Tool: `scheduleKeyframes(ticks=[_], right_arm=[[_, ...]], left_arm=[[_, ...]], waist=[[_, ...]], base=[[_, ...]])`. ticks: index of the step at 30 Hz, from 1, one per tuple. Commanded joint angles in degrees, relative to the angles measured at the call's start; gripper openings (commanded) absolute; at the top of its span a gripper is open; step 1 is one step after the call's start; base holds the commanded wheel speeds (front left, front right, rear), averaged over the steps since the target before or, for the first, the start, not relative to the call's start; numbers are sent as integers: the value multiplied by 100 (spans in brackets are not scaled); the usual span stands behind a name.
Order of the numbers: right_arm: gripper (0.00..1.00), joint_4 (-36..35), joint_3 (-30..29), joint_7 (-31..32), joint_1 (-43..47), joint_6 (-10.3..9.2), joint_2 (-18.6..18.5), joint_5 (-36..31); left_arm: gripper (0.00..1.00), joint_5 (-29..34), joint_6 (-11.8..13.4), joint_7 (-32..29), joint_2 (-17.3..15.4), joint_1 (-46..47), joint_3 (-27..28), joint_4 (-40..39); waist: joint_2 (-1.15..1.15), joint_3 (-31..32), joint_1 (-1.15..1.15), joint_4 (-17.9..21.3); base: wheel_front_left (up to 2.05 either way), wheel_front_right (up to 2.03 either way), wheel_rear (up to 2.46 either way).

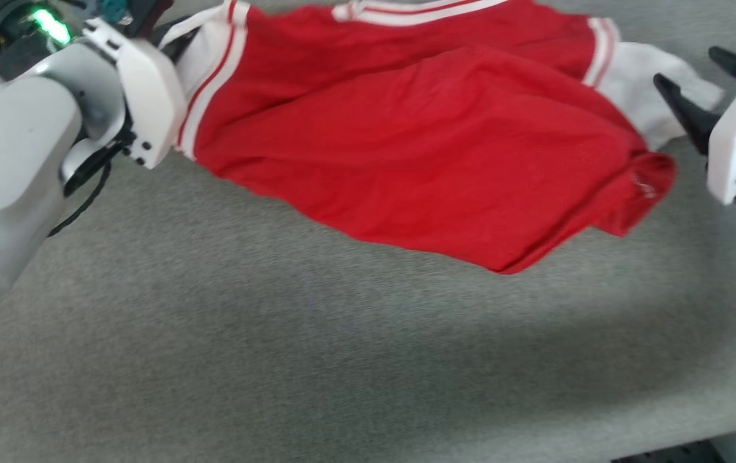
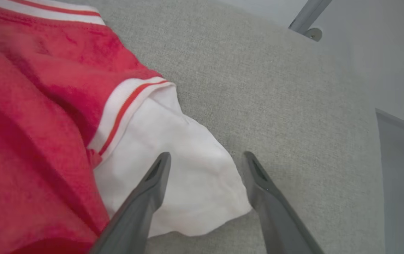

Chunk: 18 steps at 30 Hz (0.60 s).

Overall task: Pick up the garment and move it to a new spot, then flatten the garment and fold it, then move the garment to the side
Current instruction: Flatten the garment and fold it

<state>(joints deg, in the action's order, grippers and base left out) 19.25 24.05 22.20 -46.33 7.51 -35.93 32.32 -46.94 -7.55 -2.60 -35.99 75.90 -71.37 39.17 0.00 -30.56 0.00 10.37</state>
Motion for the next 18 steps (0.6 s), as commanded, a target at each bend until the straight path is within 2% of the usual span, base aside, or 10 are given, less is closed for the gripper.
scheduleKeyframes(ticks=[1, 7, 13, 14, 15, 18], right_arm=[[100, 70, 102, 75, -109, -4, -47, 108], [100, 497, 1180, 623, -880, -3, -546, 799], [100, 895, 2124, 747, -1210, -3, -656, 1290], [45, 966, 2220, 762, -1250, -4, -659, 1354], [1, 1017, 2331, 790, -1286, -5, -667, 1430], [0, 1169, 2512, 765, -1395, -11, -718, 1667]], left_arm=[[0, -67, 16, 41, 39, 81, -24, 15], [0, -86, 16, 215, 258, 284, -118, 62], [0, -141, 16, 321, 360, 353, -175, 132], [0, -153, 16, 343, 379, 352, -183, 145], [0, -155, 16, 339, 397, 360, -187, 154], [0, -203, 16, 386, 448, 353, -198, 187]], waist=[[0, -160, 0, -178], [0, -407, 0, -477], [0, -542, 0, -598], [0, -545, 0, -603], [0, -546, 0, -607], [0, -525, 0, -602]], base=[[0, 0, 0], [0, 0, 0], [0, 0, 0], [0, 0, 0], [0, 0, 0], [0, 0, 0]])
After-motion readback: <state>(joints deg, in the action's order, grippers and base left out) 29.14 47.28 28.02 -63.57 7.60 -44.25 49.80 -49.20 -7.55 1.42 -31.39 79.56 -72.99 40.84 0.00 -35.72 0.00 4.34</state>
